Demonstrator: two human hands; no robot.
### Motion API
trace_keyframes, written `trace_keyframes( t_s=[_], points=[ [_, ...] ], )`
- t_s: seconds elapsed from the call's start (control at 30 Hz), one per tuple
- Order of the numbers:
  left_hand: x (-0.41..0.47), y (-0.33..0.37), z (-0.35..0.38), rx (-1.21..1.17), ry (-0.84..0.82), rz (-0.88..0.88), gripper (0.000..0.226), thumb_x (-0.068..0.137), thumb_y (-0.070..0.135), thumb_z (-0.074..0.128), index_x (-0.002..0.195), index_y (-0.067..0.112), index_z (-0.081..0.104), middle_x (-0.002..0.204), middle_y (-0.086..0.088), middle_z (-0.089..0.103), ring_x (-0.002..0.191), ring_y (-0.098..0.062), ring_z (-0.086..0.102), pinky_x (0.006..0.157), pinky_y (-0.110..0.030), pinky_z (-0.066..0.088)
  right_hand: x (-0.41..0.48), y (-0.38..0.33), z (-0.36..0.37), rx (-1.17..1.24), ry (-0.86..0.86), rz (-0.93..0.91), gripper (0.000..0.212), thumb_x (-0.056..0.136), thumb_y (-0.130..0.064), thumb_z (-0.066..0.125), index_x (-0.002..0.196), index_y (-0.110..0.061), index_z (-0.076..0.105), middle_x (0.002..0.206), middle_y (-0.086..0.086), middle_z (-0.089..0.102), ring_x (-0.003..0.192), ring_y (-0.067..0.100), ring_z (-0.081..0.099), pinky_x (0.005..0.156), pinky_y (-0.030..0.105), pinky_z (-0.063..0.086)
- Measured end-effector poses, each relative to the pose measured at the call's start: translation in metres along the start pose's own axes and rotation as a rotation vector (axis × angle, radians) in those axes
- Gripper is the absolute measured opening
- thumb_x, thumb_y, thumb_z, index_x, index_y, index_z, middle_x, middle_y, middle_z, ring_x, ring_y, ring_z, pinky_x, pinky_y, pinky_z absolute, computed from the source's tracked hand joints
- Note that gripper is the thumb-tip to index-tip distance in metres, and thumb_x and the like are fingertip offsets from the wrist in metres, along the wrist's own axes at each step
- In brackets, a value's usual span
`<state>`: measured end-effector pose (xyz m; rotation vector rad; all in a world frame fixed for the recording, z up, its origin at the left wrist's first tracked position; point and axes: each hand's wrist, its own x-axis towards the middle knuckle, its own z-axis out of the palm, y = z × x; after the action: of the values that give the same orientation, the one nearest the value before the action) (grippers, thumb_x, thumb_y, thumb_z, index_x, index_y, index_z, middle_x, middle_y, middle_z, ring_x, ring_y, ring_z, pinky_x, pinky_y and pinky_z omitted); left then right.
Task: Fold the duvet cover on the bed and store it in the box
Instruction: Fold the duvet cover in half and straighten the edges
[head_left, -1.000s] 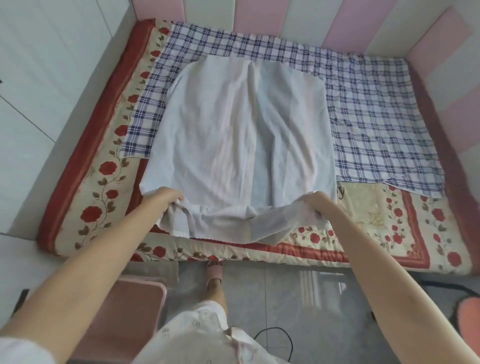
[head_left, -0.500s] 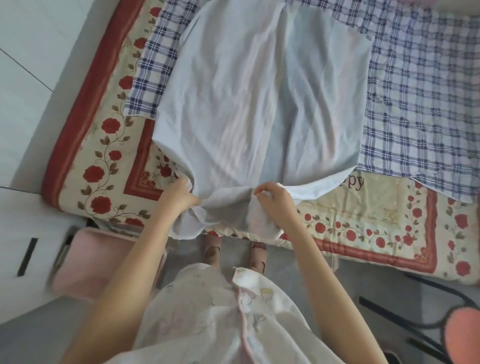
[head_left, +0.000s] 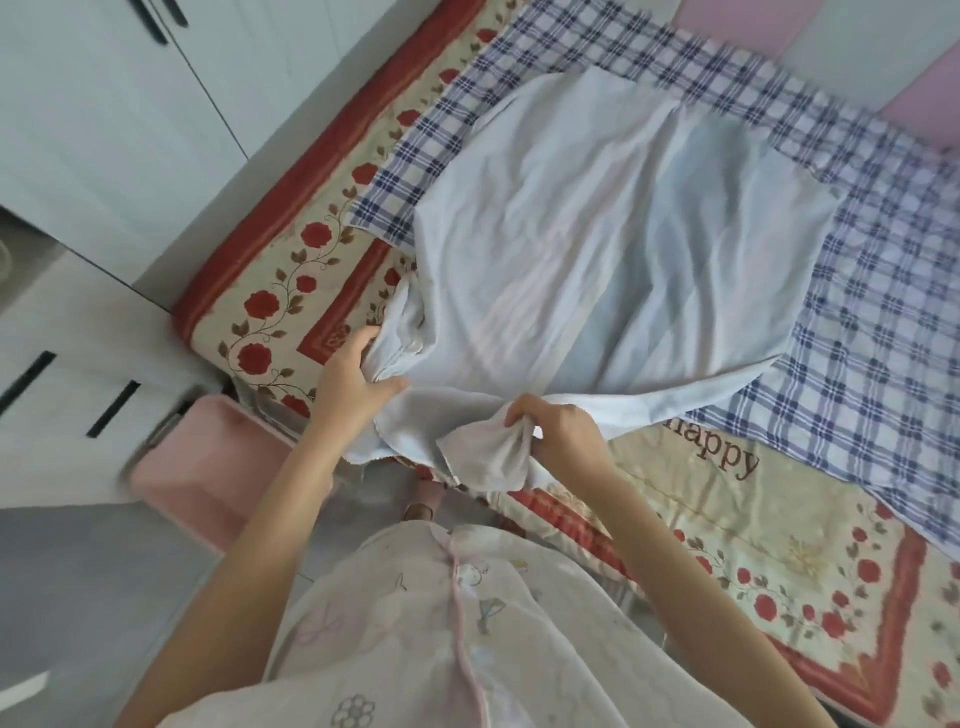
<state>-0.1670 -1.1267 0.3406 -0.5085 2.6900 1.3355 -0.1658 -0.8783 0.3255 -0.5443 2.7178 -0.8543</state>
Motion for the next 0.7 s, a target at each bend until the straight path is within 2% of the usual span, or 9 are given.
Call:
trace_keyframes(
  t_s=[0.07,0.13,0.23,0.37,0.4,0.5,0.57,0.63,0.7],
  points=[
    [-0.006,0.001,0.000,-0.117,0.000,-0.030,0.062,0.077,0.009,0.075,0.131,0.009,0.046,0.118,0.006,0.052,0.111,-0.013,0.048,0.088,-0.024,0.034,0.001,0.003,-0.007,-0.139,0.123,-0.092,0.021,0.061,-0.010,0.051,0.072,-0.017,0.067,0.048,0.002,0.056,0.043,0.026,0.054,0.043,0.021,0.030],
    [-0.010,-0.002,0.000,-0.238,0.009,-0.076,0.064,0.077,0.011,0.075,0.133,0.014,0.045,0.122,0.008,0.051,0.113,-0.010,0.047,0.091,-0.026,0.035,0.002,0.001,-0.015,-0.231,0.105,-0.115,0.019,0.060,-0.011,0.051,0.070,-0.017,0.064,0.048,0.002,0.054,0.044,0.028,0.054,0.042,0.023,0.029],
    [-0.014,-0.007,0.000,-0.336,0.020,-0.095,0.063,0.074,0.016,0.077,0.130,0.015,0.048,0.124,0.003,0.057,0.114,-0.015,0.054,0.091,-0.029,0.042,0.006,0.004,-0.021,-0.318,-0.004,0.028,0.033,0.076,-0.006,0.046,0.100,-0.017,0.067,0.079,0.008,0.063,0.075,0.031,0.059,0.057,0.031,0.036],
    [-0.022,-0.009,0.004,-0.347,0.063,-0.103,0.055,0.079,0.011,0.073,0.129,0.012,0.049,0.119,0.003,0.058,0.107,-0.013,0.055,0.079,-0.019,0.042,0.005,0.021,-0.019,-0.409,0.109,-0.182,0.025,0.073,0.001,0.066,0.087,-0.018,0.072,0.108,0.010,0.053,0.102,0.029,0.045,0.089,0.043,0.046],
    [-0.024,-0.011,0.006,-0.337,0.071,-0.096,0.053,0.079,0.011,0.073,0.127,0.013,0.050,0.117,0.002,0.059,0.106,-0.013,0.056,0.078,-0.020,0.042,0.006,0.026,-0.017,-0.317,0.075,-0.233,0.025,0.073,0.003,0.066,0.088,-0.017,0.071,0.109,0.007,0.055,0.104,0.022,0.044,0.093,0.042,0.044],
    [-0.031,-0.016,0.011,-0.326,0.109,-0.124,0.045,0.079,0.008,0.071,0.118,0.018,0.051,0.108,0.002,0.061,0.098,-0.017,0.058,0.074,-0.025,0.044,0.000,0.009,-0.023,0.264,-0.140,-0.133,0.033,0.078,0.005,0.050,0.093,-0.021,0.065,0.089,-0.011,0.062,0.083,0.005,0.056,0.075,0.026,0.046],
    [-0.032,-0.021,0.013,-0.299,0.128,-0.123,0.045,0.080,0.011,0.072,0.120,0.014,0.052,0.107,-0.001,0.062,0.097,-0.020,0.060,0.074,-0.029,0.045,-0.003,-0.015,-0.025,0.550,-0.221,-0.159,0.029,0.084,0.002,0.044,0.092,-0.020,0.061,0.089,-0.011,0.061,0.081,0.001,0.057,0.074,0.017,0.043],
    [-0.035,-0.022,0.013,-0.277,0.139,-0.116,0.046,0.081,0.014,0.072,0.122,0.011,0.052,0.103,-0.002,0.062,0.094,-0.023,0.060,0.075,-0.033,0.048,0.001,-0.035,-0.019,0.629,-0.263,-0.219,0.021,0.089,0.000,0.045,0.091,-0.013,0.062,0.090,-0.010,0.059,0.082,-0.001,0.056,0.075,0.014,0.041],
    [-0.040,-0.021,0.016,-0.262,0.160,-0.110,0.040,0.082,0.016,0.072,0.117,0.013,0.054,0.095,0.001,0.063,0.087,-0.020,0.061,0.075,-0.035,0.049,0.017,-0.045,-0.006,0.507,-0.246,-0.270,0.020,0.088,-0.004,0.047,0.094,-0.007,0.065,0.093,-0.010,0.058,0.084,-0.001,0.056,0.074,0.017,0.043]
  ],
)
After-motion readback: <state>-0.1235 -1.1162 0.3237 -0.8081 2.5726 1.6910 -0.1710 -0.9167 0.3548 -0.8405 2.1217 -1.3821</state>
